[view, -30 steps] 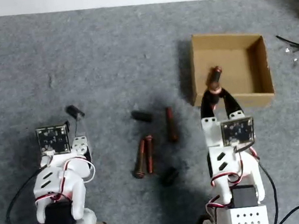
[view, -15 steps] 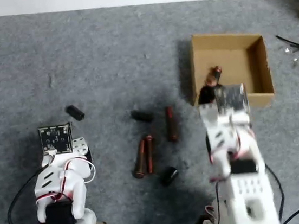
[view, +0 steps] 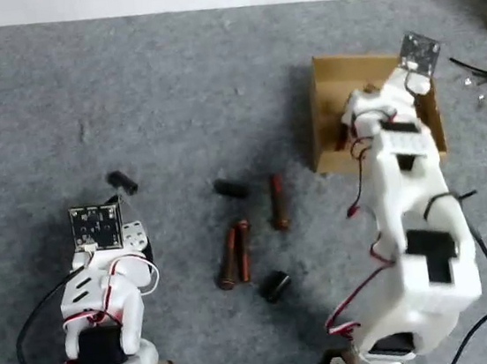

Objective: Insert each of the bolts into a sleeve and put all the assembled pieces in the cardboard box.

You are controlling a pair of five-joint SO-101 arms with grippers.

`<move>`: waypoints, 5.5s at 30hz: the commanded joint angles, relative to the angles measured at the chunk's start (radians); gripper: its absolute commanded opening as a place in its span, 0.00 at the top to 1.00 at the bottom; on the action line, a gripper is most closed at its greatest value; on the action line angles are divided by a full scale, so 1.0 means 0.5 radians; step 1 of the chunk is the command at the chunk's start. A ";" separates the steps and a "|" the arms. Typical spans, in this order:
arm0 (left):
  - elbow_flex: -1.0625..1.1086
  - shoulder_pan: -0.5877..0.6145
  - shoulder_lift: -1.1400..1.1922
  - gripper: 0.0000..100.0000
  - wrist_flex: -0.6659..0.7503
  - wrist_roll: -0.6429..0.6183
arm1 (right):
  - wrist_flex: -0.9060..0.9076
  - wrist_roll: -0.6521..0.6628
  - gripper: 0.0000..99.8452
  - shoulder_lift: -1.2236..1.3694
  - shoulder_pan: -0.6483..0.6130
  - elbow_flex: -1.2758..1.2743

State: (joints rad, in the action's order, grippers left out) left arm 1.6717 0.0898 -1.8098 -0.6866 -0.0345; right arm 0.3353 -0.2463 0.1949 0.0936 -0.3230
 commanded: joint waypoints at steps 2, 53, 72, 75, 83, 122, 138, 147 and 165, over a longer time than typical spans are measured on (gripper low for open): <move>0.005 -0.038 -0.020 0.99 0.043 0.012 | 0.017 -0.040 0.99 0.066 0.094 0.275; 0.008 -0.087 -0.020 0.99 0.043 0.012 | 0.388 0.562 0.10 0.060 -0.069 0.269; 0.008 -0.084 -0.020 0.99 0.043 0.012 | 0.382 0.562 0.10 -0.192 -0.057 0.038; 0.008 -0.084 -0.020 0.99 0.043 0.012 | 0.382 0.562 0.10 -0.259 -0.051 0.035; 0.008 -0.084 -0.020 0.99 0.043 0.012 | 0.391 0.565 0.10 -0.502 -0.048 -0.060; 0.008 -0.081 -0.020 0.99 0.046 0.015 | 1.312 0.565 1.00 -0.974 -0.489 -0.038; 0.005 -0.078 -0.020 0.99 0.046 0.015 | 0.535 0.580 1.00 -0.974 -1.481 -1.069; 0.002 -0.075 -0.020 0.99 0.046 0.015 | 0.489 0.571 1.00 -0.913 -1.490 -1.091; 0.002 -0.075 -0.020 0.99 0.046 0.015 | 0.496 0.580 0.99 -0.910 -1.471 -1.042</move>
State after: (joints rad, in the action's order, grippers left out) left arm 1.6717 0.0606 -1.8098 -0.6866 -0.0330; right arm 0.6007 0.0315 -0.2578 -0.6736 -0.8784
